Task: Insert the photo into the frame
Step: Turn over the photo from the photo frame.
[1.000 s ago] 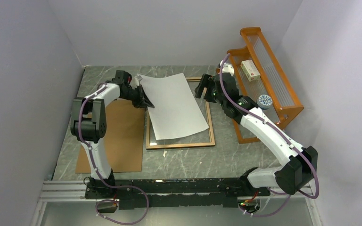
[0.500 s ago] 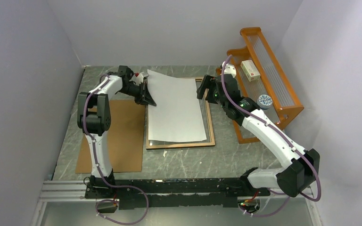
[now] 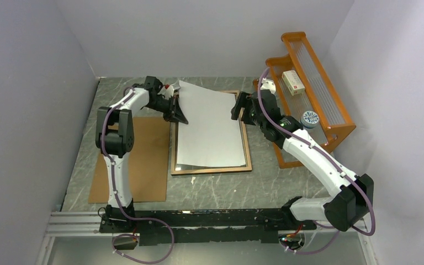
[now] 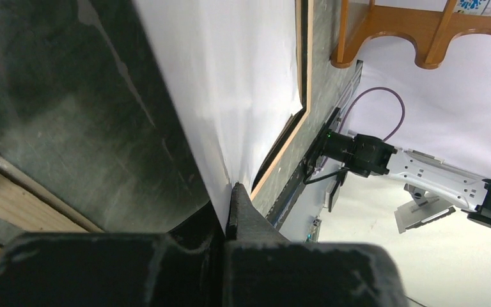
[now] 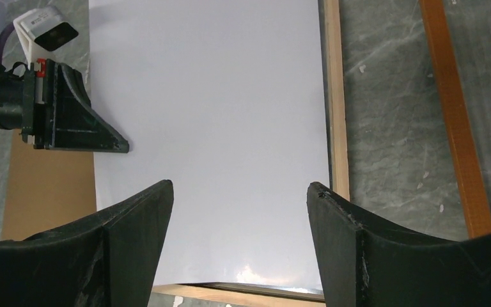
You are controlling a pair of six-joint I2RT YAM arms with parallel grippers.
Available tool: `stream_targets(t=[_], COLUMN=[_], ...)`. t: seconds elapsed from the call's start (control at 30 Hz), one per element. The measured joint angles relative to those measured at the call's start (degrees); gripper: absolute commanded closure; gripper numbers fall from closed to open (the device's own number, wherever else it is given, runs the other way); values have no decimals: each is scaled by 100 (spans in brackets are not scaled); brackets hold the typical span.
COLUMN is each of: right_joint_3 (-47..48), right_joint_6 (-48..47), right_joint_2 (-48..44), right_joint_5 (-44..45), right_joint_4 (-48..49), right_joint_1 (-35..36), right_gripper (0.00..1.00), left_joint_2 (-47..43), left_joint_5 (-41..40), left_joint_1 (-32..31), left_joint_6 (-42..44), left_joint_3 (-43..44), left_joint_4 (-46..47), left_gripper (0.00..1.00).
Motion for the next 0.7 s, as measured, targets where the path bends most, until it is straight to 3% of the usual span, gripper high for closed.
stream_targets(t=[0.27, 0.4, 0.5, 0.57, 0.7], right_joint_3=[-94, -116, -125, -125, -125], right_joint_6=[20, 28, 28, 31, 48], right_joint_2=[-2, -2, -4, -7, -7], right_joint_5=[2, 7, 11, 11, 13], right_joint_4=[-7, -37, -42, -42, -42], right_joint_1=[0, 0, 0, 0, 0], right_gripper=[20, 20, 20, 20, 20], left_joint_2=[398, 461, 461, 461, 461], left_joint_5=[-9, -127, -291, -446, -807], left_joint_1=[-87, -109, -111, -111, -111], left_joint_6=[-33, -107, -173, -286, -553], left_joint_3=[389, 391, 391, 402, 479], left_joint_4=[31, 22, 17, -20, -76], left_gripper=[82, 63, 35, 26, 20])
